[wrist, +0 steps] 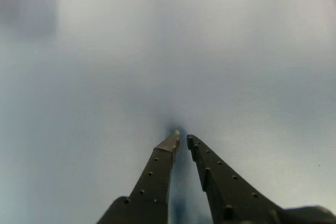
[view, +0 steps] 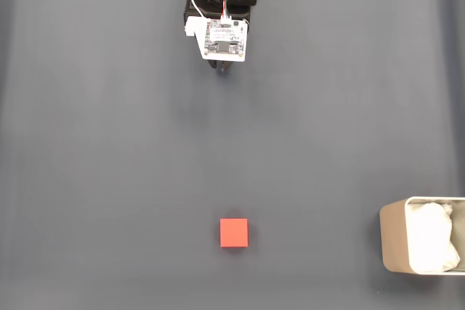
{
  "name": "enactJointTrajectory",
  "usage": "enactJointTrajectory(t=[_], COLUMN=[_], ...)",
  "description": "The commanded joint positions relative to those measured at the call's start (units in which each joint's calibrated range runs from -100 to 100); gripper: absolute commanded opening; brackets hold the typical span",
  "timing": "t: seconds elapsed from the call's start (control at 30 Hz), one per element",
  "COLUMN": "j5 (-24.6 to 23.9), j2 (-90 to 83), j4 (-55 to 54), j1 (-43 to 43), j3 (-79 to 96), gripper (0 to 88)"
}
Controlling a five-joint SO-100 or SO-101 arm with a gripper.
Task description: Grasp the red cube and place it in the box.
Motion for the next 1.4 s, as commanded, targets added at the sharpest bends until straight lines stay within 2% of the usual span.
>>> enactJointTrajectory(t=[0.0, 0.77, 1.03, 1.37], j5=[-0.3, 1.4, 0.8, 0.9], j2=[0.1, 0.1, 1.3, 17.3], j4=[1.4, 0.1, -11.1, -23.5], j1=[-0.6, -1.8, -1.4, -2.2], j3=[0.5, 0.5, -1.6, -23.1], gripper=[1.6, 0.0, 0.0, 0.0])
